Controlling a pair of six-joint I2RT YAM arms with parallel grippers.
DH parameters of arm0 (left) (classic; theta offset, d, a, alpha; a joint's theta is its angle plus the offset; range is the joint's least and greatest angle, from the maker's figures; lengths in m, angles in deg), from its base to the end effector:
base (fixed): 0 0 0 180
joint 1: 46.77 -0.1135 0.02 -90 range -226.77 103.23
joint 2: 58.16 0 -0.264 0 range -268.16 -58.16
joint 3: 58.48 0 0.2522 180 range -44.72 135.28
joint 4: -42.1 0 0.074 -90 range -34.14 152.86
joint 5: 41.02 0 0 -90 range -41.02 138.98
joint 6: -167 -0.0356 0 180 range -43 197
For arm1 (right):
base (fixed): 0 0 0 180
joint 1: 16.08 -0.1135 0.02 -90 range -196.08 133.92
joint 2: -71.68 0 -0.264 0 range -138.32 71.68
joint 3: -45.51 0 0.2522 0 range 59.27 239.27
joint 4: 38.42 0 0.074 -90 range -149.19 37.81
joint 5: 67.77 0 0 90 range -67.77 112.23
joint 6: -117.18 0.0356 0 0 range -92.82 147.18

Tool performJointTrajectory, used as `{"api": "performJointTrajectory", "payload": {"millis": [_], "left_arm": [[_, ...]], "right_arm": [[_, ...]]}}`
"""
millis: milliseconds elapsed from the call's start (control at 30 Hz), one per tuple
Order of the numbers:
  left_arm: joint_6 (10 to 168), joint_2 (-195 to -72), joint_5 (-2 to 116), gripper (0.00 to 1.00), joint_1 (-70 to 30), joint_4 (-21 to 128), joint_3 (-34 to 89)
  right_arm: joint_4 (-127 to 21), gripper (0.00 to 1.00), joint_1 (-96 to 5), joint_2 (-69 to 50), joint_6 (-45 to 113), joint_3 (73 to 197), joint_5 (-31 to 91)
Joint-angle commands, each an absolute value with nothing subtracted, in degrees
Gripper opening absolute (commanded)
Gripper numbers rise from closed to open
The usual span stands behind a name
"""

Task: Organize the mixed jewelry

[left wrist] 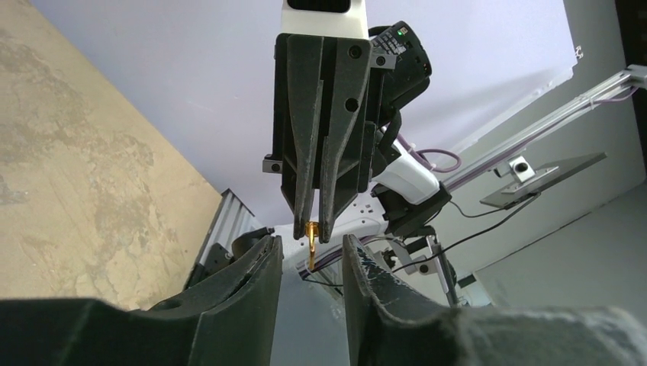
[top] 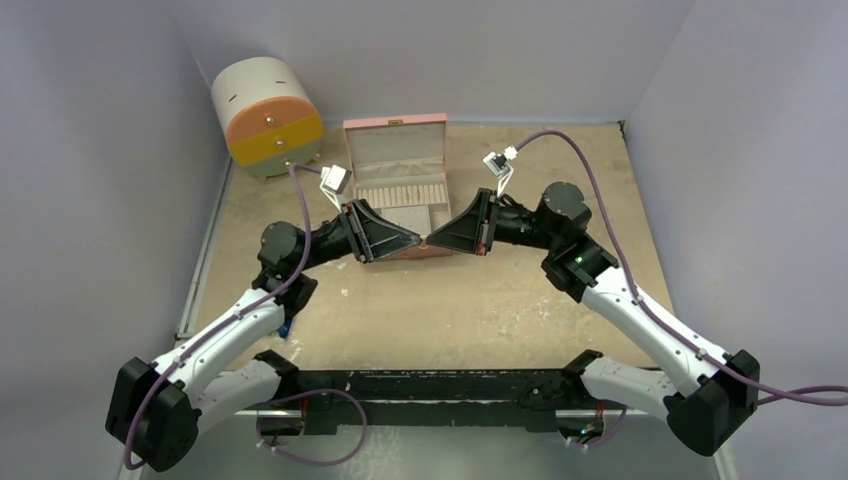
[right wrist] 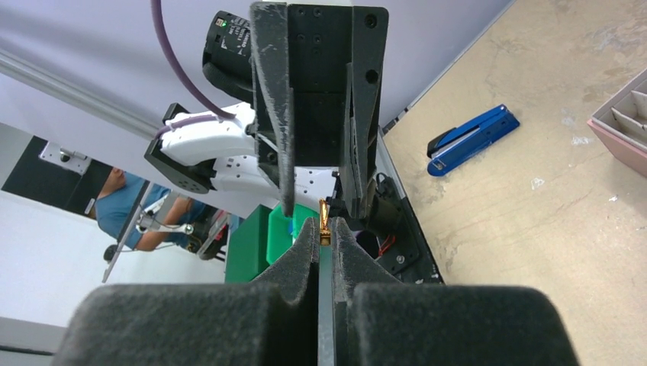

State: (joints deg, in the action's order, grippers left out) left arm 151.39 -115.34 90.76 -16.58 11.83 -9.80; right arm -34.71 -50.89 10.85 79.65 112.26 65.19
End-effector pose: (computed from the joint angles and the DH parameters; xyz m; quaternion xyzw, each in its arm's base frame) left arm 0.1780 -0.1310 0.3354 0.0764 0.5966 -0.7342 0.3149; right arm 0.1839 0.1574 0.3868 -0.1843 0.6363 0.6616 0.3514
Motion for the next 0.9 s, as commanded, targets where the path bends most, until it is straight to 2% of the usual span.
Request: {"api": "performJointTrajectory", "payload": {"millis": [0,167,333,433,600,867], "left_arm": [[147.2,-111.9,88.4,0.38,-16.3,16.9,-7.5],[133.3,-107.6,83.1,0.51,-16.4,39.3,-1.6],[119.5,-105.1,74.5,0.58,-16.3,61.1,5.7],[113.2,-103.6,68.3,0.60,-16.4,71.1,9.3],[107.5,-99.9,58.2,0.60,-16.4,80.1,11.8],[105.3,-93.9,47.9,0.60,-16.4,85.5,10.2]], "right_arm": [[-35.8,0.00,-50.7,12.2,77.5,114.7,64.3],[-45.5,0.00,-50.7,11.4,71.3,120.2,59.5],[-52.0,0.00,-50.7,8.3,66.3,125.7,55.4],[-61.1,0.00,-50.9,4.8,57.7,131.1,45.9],[-64.1,0.00,-51.2,-0.5,53.2,134.5,33.2],[-66.8,0.00,-53.1,-11.6,48.7,141.6,22.3]]}}
